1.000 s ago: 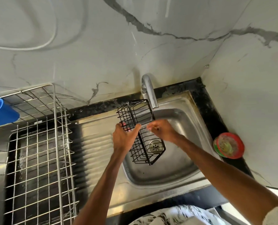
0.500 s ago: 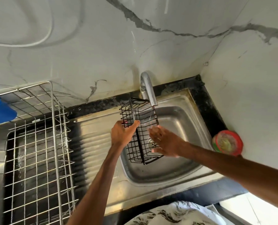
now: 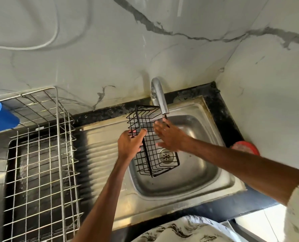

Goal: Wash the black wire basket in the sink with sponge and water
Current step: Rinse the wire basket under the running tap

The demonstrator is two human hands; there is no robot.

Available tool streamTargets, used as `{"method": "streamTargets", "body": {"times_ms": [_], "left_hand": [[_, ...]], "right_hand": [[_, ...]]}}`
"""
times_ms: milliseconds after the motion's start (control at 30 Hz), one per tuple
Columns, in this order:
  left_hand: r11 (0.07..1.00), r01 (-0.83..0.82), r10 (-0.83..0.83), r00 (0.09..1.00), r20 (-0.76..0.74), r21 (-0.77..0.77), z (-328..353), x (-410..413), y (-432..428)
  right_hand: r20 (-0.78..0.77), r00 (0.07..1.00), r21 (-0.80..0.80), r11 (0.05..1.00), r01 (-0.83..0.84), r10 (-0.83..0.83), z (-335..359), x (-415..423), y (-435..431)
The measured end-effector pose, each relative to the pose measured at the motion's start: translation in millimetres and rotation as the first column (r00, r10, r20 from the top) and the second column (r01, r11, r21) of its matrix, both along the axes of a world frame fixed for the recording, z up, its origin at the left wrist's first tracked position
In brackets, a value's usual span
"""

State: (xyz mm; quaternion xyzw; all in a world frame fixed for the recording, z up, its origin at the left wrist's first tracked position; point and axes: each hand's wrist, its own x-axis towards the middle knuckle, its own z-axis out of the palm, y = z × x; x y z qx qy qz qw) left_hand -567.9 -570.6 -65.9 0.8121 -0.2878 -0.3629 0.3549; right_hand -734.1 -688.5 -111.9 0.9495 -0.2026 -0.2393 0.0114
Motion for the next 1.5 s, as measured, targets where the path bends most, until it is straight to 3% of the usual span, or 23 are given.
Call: {"method": "streamTargets", "body": {"times_ms": [100, 233, 300, 400, 467, 533, 600, 733, 833, 1067, 1200, 1267, 1367, 1500], "left_hand": [[0.999, -0.01, 0.011, 0.999, 0.031, -0.045, -5, 4, 5], [0.997, -0.03, 0.037, 0.995, 0.096, -0.067, -8, 0, 8], [0.997, -0.06, 0.067, 0.989, 0.132, -0.057, -10, -2, 6], [0.998, -0.055, 0.058, 0.974, 0.219, -0.017, -10, 1, 0], [1.0, -0.026, 0.029, 0.981, 0.194, -0.016, -4, 1, -3], [0.999, -0.037, 0.039, 0.991, 0.125, -0.017, -4, -1, -3], [0.999, -0.047, 0.046, 0.992, 0.121, 0.002, -10, 0, -1], [0.999, -0.02, 0.028, 0.973, 0.231, -0.035, -17, -2, 3], [0.996, -0.019, 0.038, 0.975, 0.221, -0.085, -12, -3, -1], [0.983, -0.1, 0.128, 0.975, 0.184, -0.153, -10, -6, -2], [0.975, -0.153, 0.18, 0.969, 0.171, -0.159, -6, -1, -4], [0.973, -0.165, 0.192, 0.966, 0.172, -0.159, -4, 1, -5], [0.967, -0.186, 0.216, 0.96, 0.176, -0.172, -4, 5, -6], [0.967, -0.186, 0.217, 0.96, 0.178, -0.175, -1, 7, -10]], "right_hand": [[0.035, 0.991, 0.159, 0.978, -0.133, 0.129, -12, -28, 31], [-0.03, 0.933, 0.145, 0.925, -0.351, 0.359, -17, -49, 39], [-0.008, 0.946, 0.084, 0.943, -0.323, 0.325, -3, -33, 24], [0.072, 0.989, -0.051, 0.991, -0.123, 0.126, 18, -4, -11], [0.123, 0.992, -0.083, 0.996, -0.024, 0.035, 21, 8, -35], [0.086, 0.995, -0.155, 0.987, -0.03, 0.044, 18, 13, -43], [0.062, 0.998, -0.089, 0.996, 0.013, -0.008, 14, 11, -34], [0.102, 0.988, 0.02, 0.993, -0.119, 0.116, -14, -21, 11], [0.107, 0.989, 0.117, 0.987, -0.111, 0.099, -20, -48, 32], [0.124, 0.95, 0.148, 0.942, -0.302, 0.285, -11, -63, 36], [0.109, 0.95, 0.207, 0.928, -0.31, 0.293, -18, -58, 21], [0.135, 0.968, 0.276, 0.931, -0.241, 0.211, -18, -47, 14], [0.233, 0.968, 0.458, 0.888, -0.021, -0.098, 3, -28, 0], [0.32, 0.825, 0.609, 0.768, 0.198, -0.466, 18, 1, -31]]}}
